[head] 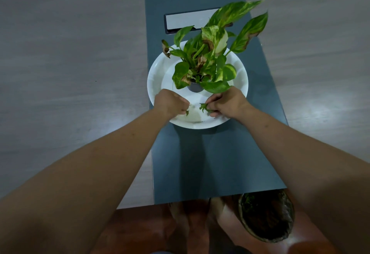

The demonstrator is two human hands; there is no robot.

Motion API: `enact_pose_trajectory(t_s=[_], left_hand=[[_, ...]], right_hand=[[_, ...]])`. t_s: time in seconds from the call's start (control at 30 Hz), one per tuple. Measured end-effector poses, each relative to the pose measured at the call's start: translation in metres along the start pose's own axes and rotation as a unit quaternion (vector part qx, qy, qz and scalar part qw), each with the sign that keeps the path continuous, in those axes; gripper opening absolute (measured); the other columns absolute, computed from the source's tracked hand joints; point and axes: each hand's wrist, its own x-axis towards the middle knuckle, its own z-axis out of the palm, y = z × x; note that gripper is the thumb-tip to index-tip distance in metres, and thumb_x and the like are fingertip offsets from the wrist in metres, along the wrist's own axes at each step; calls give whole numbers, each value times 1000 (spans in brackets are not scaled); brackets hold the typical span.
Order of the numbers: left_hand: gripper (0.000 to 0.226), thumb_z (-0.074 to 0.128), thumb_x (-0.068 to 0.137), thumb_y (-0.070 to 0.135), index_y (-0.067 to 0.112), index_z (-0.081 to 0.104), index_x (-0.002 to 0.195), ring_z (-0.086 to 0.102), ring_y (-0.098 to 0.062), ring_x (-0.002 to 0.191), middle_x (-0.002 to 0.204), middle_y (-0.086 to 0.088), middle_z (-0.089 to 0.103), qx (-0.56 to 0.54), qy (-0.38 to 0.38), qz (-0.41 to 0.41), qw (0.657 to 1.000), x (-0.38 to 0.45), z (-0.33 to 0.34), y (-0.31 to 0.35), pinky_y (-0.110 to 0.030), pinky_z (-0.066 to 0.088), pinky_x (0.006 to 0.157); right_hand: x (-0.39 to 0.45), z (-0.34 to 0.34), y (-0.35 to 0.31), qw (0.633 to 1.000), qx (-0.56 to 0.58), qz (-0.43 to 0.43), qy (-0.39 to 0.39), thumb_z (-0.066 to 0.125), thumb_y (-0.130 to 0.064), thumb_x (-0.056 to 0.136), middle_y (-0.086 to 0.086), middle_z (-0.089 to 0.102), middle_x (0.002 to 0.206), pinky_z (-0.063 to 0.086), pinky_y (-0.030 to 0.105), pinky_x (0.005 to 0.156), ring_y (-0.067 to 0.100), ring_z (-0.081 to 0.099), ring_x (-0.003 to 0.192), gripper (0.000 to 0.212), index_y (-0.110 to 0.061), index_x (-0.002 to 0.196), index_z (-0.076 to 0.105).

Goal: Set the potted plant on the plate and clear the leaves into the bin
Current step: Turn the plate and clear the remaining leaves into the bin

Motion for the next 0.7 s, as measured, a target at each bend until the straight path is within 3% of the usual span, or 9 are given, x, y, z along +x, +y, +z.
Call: enact_pose_trajectory(t_s=[0.03, 0.07, 0.1, 0.13, 0.17, 0.23, 0.3, 0.47, 0.7], left_hand=[[17, 60, 90, 7, 10, 68, 105, 63, -2, 83, 98, 8, 70, -53, -14, -22, 998, -4, -7, 6, -17, 50, 72], [27, 52, 96, 7, 10, 59, 122, 59, -5, 103, 116, 7, 61, -15, -14, -18, 1000, -9, -13, 7, -17, 46, 76], [33, 47, 99, 7, 6, 53, 131, 54, -10, 118, 135, 0, 55, 0, -29, 6, 1000, -10, -19, 4, -18, 45, 85], [31, 49, 98, 4, 0, 56, 128, 54, -16, 122, 143, -8, 52, -89, -33, -22, 995, -11, -26, 5, -23, 46, 97], [21, 55, 94, -2, -5, 64, 114, 59, -21, 116, 140, -16, 56, -174, -46, -25, 983, -7, -30, 2, -30, 48, 102], [5, 67, 84, -8, -6, 69, 88, 67, -24, 96, 120, -20, 67, -219, -22, -32, 975, -12, -35, -1, -32, 57, 91], [14, 72, 81, -7, -8, 70, 94, 70, -21, 84, 106, -14, 71, -261, -43, -54, 963, -18, -38, -5, -25, 61, 78], [20, 71, 80, -9, -11, 69, 99, 70, -20, 87, 97, -11, 71, -282, -92, -45, 954, -41, -19, -1, -25, 60, 80], [7, 69, 80, -12, -6, 68, 84, 67, -16, 81, 86, -9, 68, -215, -196, 15, 957, -83, 73, 31, -21, 61, 69]], right_hand=[[0, -1, 1, 1000, 15, 1, 0, 70, 1, 76, 16, 78, 88, 60, 41, 86, 30, 76, 74, 11, -8, 77, 76], [-2, -3, 2, 1000, 31, 0, -1, 72, 1, 76, 14, 78, 86, 60, 40, 85, 30, 76, 73, 11, -8, 77, 77], [-4, -4, 2, 999, 46, 0, -3, 73, 1, 76, 13, 78, 84, 61, 38, 84, 30, 75, 72, 10, -7, 79, 77], [-7, -6, 2, 998, 61, -1, -7, 74, 2, 76, 12, 77, 82, 61, 38, 83, 30, 75, 70, 10, -6, 81, 77], [-9, -7, 2, 997, 76, 0, -8, 75, 2, 76, 13, 76, 82, 62, 37, 81, 31, 74, 70, 10, -4, 83, 76], [-15, -10, 2, 994, 111, 6, -10, 75, 4, 77, 17, 74, 86, 63, 33, 75, 31, 71, 69, 10, -3, 84, 74], [-22, -13, 1, 989, 145, 6, -8, 75, 5, 78, 19, 73, 88, 63, 26, 67, 27, 70, 65, 10, -2, 85, 73], [-50, -26, 10, 969, 247, 9, 31, 73, 8, 78, 20, 71, 87, 63, 26, 66, 28, 69, 74, 11, 4, 87, 69], [-136, -73, 74, 920, 356, 21, 164, 68, 12, 80, 15, 68, 80, 62, 26, 62, 21, 69, 70, 11, 2, 81, 64]])
